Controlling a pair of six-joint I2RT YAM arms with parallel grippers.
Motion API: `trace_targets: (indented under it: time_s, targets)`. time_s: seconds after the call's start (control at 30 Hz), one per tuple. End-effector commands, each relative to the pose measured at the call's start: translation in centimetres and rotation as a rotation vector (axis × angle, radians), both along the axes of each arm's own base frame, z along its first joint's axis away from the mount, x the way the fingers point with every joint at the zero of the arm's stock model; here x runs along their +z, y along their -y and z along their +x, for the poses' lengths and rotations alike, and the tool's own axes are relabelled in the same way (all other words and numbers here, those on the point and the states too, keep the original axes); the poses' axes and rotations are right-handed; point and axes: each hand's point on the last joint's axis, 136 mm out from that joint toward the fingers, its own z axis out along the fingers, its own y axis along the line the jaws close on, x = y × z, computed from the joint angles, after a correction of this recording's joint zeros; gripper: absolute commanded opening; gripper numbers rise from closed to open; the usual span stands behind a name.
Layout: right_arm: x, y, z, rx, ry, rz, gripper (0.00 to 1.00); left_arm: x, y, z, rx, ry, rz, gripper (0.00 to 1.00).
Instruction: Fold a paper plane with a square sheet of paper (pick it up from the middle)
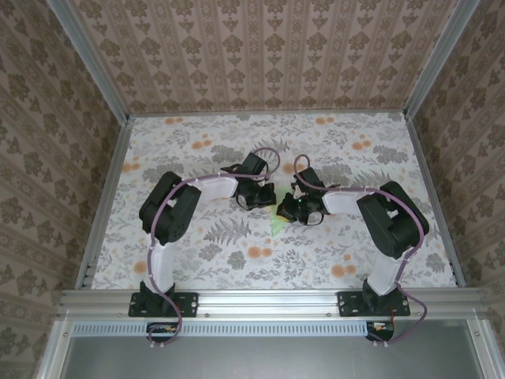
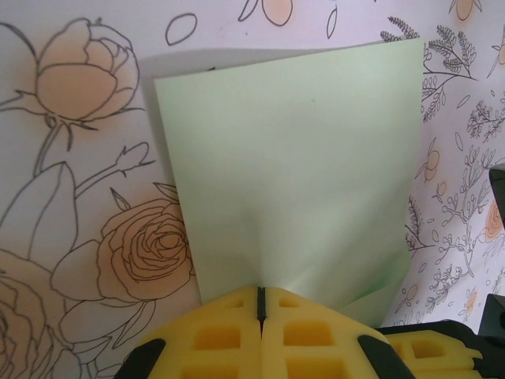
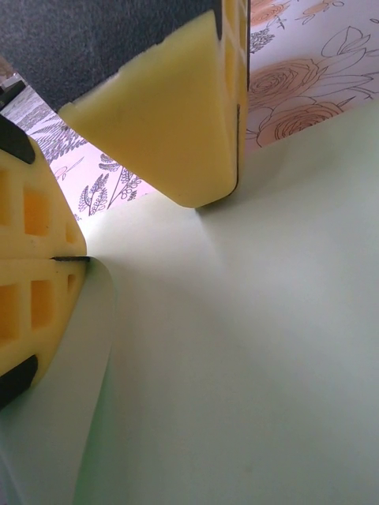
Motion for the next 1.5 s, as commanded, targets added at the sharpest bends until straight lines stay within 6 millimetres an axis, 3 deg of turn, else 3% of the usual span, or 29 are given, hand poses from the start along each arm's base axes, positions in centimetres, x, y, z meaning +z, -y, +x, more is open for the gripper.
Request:
trace_targets:
  time_s: [0.0,0.17,0.43,0.97,1.13,1.3,1.47]
  targets:
    - [-2.3,1.1,-0.8,-0.002,-0.048,-0.084,0.02,-0.5,-0.6,-1.4,-0.032,-0.035,0.048,0.06]
    - [-2.1,1.2,-0.9,-0.005,-0.045,-0.084,0.03,0.6,-1.1,-0.7,-0.012,-0.001,0.045,0.07]
    - [-0.7,1.1,-0.6,-0.016,-0.018,-0.068,0.03,-1.1,-1.3,-1.2,-0.011,-0.051,0.059,0.05]
    - [-1.7,1.5,-1.1,-0.026,-0.041,-0.089,0.03,-1.0,-1.4,-1.3,-0.011,-0.054,0.064,0.05]
    - [-2.2,1.7,-1.4,-0.024,-0.060,-0.099,0.14,0.6,-1.8,-0.5,0.015,-0.028,0.049,0.10]
    - [-2.4,1.7,-1.5,-0.024,-0.065,-0.101,0.27,2.5,-3.6,0.7,0.082,0.001,0.031,0.17]
    - [-2.4,1.7,-1.5,-0.024,-0.066,-0.100,0.32,3.2,-5.3,1.1,0.119,0.013,0.031,0.18]
